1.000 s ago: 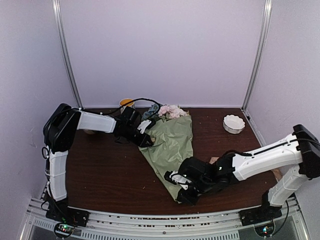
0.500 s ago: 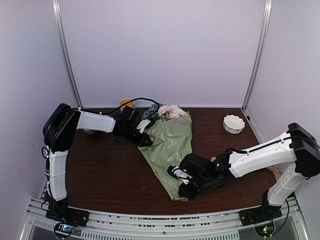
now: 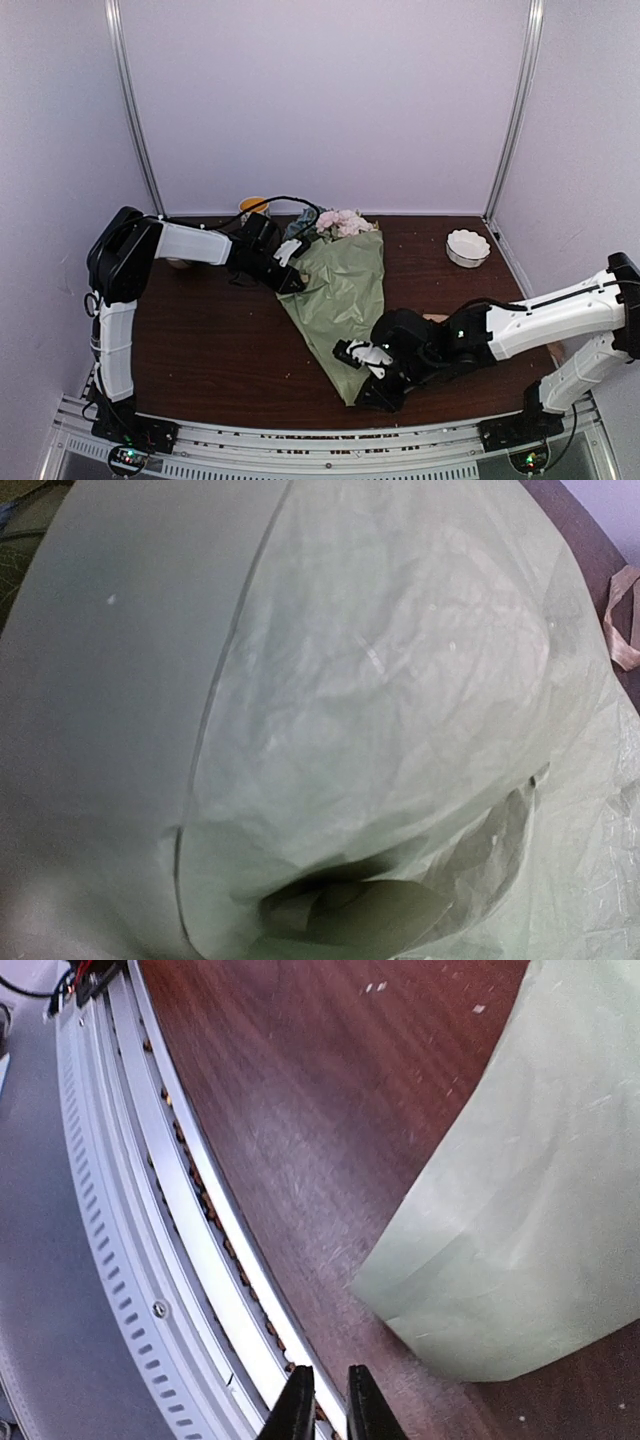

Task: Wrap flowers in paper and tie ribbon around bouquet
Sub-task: Press the fold line on the folded bouquet.

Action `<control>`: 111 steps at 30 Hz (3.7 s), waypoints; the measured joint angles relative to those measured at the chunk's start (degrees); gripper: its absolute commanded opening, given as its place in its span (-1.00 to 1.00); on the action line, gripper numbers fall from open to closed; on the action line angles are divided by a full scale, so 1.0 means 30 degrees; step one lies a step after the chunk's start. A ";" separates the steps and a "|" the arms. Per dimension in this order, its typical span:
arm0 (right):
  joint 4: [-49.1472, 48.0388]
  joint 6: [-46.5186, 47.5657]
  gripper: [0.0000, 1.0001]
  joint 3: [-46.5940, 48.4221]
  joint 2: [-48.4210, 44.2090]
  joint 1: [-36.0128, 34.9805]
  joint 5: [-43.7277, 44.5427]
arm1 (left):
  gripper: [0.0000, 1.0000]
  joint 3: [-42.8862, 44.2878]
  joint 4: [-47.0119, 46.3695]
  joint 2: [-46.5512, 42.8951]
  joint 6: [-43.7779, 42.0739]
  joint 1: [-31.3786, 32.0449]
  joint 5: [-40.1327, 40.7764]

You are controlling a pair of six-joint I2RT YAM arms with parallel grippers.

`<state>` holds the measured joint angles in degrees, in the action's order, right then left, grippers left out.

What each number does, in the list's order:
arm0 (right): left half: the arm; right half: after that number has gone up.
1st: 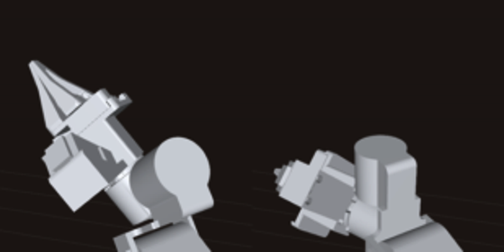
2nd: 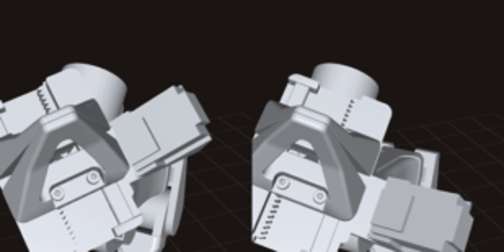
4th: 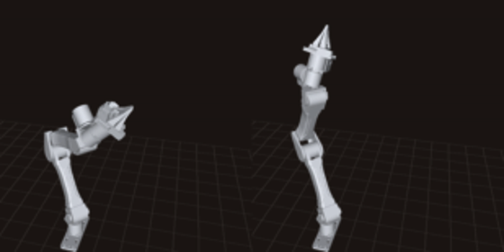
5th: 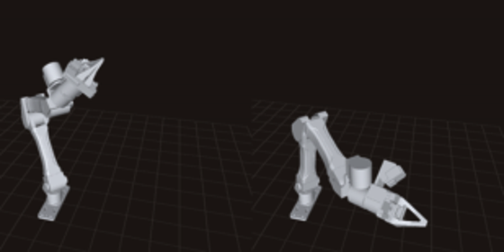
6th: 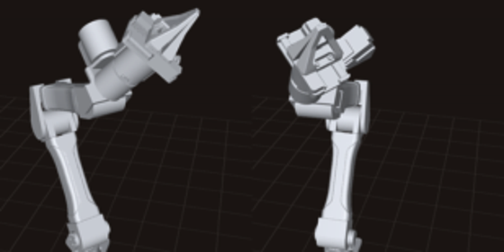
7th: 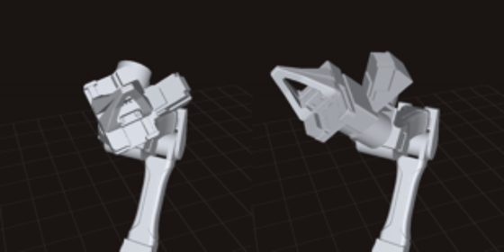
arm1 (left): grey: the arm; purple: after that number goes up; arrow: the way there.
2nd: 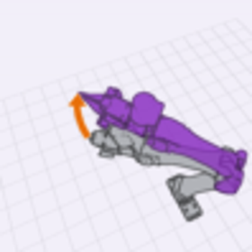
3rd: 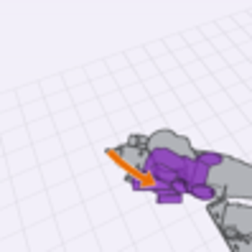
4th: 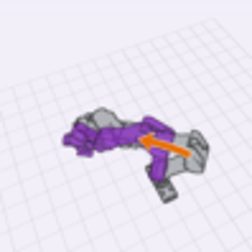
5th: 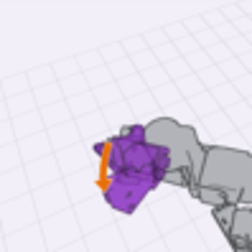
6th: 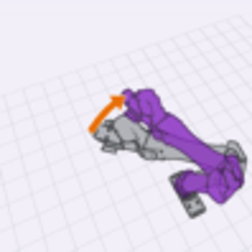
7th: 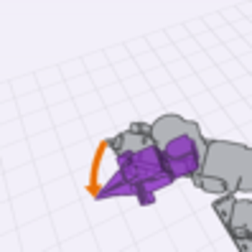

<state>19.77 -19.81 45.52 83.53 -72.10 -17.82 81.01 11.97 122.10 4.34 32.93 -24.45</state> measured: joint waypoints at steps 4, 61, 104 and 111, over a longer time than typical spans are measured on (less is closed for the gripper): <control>-0.0444 -0.0087 -0.74 0.0466 -0.0291 0.1545 0.0124 | -1.00 0.0007 0.0000 0.0007 0.0000 0.0000 -0.0007; 0.5625 0.3512 -1.00 0.4758 0.3657 1.2888 0.0568 | -1.00 0.0000 -0.0029 0.0007 -0.0532 0.0000 0.0350; 0.5872 0.0903 -0.17 0.1596 -0.8495 2.5296 0.3978 | -1.00 0.0000 0.0022 0.0007 -0.0991 0.0000 0.0495; 0.6244 0.1916 0.02 0.2346 -0.5807 1.9919 0.4634 | -1.00 0.0000 0.0029 0.0007 -0.0991 0.0000 0.0510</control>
<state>38.50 -14.06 52.56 66.11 -12.34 -3.92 81.01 12.05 122.13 1.37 32.93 -22.92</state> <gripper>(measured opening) 0.444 0.006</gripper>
